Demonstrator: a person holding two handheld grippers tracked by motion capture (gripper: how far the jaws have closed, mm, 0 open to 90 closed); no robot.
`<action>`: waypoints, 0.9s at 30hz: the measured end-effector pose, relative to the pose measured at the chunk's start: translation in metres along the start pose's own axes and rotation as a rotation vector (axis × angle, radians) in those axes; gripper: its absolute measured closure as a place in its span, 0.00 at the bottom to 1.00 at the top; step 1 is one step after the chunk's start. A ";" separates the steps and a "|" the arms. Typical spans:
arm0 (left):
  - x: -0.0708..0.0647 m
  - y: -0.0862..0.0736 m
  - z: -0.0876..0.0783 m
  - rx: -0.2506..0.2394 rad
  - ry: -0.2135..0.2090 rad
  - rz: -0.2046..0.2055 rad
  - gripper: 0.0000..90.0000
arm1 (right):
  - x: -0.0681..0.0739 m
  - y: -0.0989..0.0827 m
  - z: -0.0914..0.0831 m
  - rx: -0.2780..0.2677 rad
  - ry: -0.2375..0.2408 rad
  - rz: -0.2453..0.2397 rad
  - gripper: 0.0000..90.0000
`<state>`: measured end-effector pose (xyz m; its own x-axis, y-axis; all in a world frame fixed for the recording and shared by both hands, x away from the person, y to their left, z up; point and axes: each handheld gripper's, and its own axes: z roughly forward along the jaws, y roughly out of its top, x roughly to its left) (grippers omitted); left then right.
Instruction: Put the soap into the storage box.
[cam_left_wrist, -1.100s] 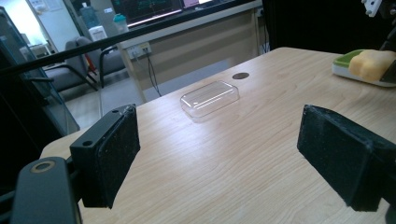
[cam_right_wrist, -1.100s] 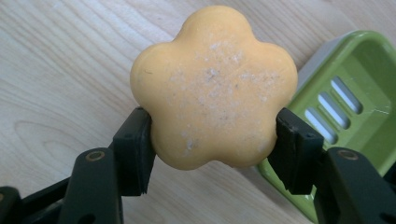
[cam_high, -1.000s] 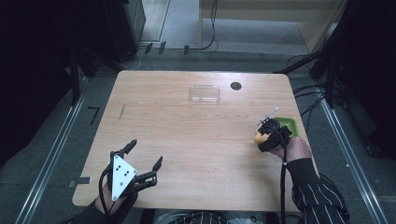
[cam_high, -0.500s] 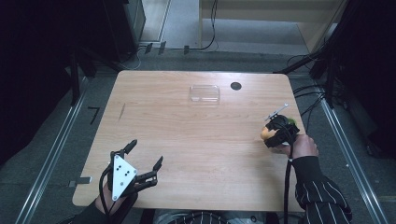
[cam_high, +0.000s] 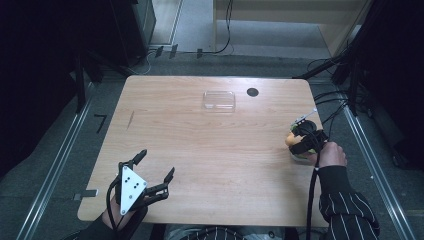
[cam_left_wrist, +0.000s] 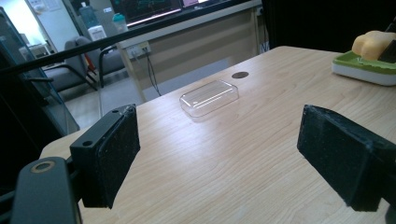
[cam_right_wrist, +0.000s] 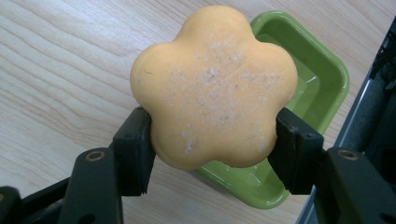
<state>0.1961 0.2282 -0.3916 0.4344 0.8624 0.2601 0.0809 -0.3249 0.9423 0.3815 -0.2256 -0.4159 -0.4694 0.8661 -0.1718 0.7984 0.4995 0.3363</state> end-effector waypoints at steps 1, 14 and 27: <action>0.000 0.000 0.000 0.000 0.000 0.000 0.15 | -0.001 0.000 0.000 0.000 -0.003 0.007 0.45; 0.000 0.000 0.000 -0.001 0.000 0.000 0.15 | -0.019 -0.003 0.002 -0.012 -0.030 0.056 0.45; 0.000 0.000 0.000 -0.001 0.000 0.000 0.15 | -0.034 -0.003 0.007 -0.009 -0.037 0.098 0.45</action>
<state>0.1960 0.2283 -0.3915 0.4342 0.8624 0.2602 0.0802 -0.3248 0.9424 0.3976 -0.2562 -0.4173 -0.3751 0.9109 -0.1721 0.8362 0.4126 0.3612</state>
